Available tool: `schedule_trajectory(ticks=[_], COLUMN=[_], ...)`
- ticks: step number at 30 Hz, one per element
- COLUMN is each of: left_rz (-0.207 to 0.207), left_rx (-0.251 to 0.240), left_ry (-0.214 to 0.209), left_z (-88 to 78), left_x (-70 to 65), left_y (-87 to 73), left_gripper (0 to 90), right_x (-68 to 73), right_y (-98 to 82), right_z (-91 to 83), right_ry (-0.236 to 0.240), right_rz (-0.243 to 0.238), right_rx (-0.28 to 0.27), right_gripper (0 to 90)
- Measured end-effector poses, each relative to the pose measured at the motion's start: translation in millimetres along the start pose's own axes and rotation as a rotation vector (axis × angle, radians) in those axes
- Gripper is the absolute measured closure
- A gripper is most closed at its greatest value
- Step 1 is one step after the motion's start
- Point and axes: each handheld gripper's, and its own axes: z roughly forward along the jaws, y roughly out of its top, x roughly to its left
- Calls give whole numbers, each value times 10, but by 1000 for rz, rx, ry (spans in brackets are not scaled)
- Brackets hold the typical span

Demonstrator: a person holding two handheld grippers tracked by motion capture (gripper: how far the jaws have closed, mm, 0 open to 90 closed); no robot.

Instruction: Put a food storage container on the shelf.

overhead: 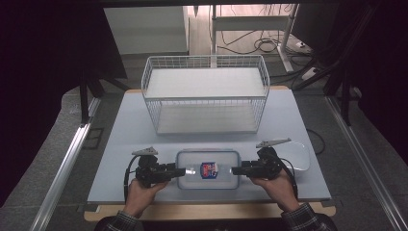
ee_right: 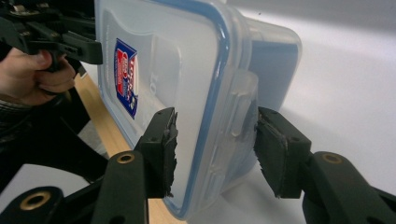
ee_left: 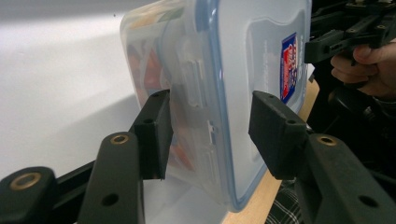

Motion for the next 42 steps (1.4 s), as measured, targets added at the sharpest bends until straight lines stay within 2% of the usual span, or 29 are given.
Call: schedule_trajectory(ticks=[3,7,12,18,33,37,40,42], left_rz=[-1,18,48,65,111,134,118,120], left_rx=[-6,-19,-34,-42,-64,-49,-66,-68], left_ry=[3,11,19,23,55,94,76,79], left_z=[-8,-33,-64,-92,-176,-141,-146,-144], left_x=[2,-22,-68,-87,-214,-243,-226,-232], left_y=[4,38,105,197,610,742,826,871], left_gripper=[512,512,513,512,509,487,485,488], right_x=[6,8,35,57,69,89,89,68], right_y=[-3,1,53,132,499,609,684,720], right_z=[7,5,-51,-98,-298,-348,-386,-401], right_ry=[-5,-2,-5,-16,-22,-47,-55,-51], right_rz=[-15,-21,-51,-76,-125,-147,-147,-142], right_rx=[-10,-29,-57,-69,-113,-112,-125,-130], right_gripper=[507,507,507,508,506,508,508,508])
